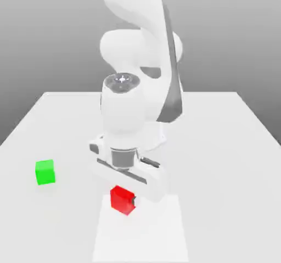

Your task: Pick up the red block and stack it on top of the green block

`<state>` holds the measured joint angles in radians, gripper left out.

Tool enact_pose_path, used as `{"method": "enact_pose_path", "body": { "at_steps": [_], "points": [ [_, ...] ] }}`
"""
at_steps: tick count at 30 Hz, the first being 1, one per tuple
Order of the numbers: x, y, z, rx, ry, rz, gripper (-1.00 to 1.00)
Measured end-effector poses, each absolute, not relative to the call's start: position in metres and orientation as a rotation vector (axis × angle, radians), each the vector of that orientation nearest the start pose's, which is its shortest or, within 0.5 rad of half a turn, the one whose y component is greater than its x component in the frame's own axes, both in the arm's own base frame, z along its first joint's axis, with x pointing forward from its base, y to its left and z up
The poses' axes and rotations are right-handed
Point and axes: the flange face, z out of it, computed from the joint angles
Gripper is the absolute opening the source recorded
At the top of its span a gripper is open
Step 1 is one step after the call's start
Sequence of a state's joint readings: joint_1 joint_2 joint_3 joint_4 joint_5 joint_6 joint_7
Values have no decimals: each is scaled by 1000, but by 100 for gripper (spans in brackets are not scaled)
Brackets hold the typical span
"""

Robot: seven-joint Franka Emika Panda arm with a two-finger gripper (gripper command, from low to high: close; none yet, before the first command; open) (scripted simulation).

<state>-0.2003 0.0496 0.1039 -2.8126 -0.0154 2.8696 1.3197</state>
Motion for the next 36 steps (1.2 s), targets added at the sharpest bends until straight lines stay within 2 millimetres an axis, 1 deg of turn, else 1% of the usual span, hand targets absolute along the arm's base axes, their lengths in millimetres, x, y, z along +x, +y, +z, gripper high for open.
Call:
{"method": "enact_pose_path", "body": {
  "at_steps": [3,4,6,7,13,16,20,24,27,29,34,35,36],
  "points": [
    [367,-34,207,-2408,2016,-4,-100],
    [366,-40,209,-2418,2009,-5,-100],
    [359,-72,213,-2399,2045,-9,-100],
    [356,-84,215,-2403,2045,-11,-100],
    [331,-148,225,-2448,2016,-16,-100],
    [313,-179,231,-2460,2005,-14,-100],
    [285,-218,237,-2468,1991,-10,-100],
    [252,-251,243,-2471,1971,-4,-100],
    [225,-272,246,-2469,1952,0,-100],
    [217,-279,237,-2468,1943,0,-100],
    [215,-280,195,-2469,1937,0,-100],
    [215,-280,186,-2469,1938,0,100],
    [216,-279,186,-2472,1935,0,100]
  ]
}}
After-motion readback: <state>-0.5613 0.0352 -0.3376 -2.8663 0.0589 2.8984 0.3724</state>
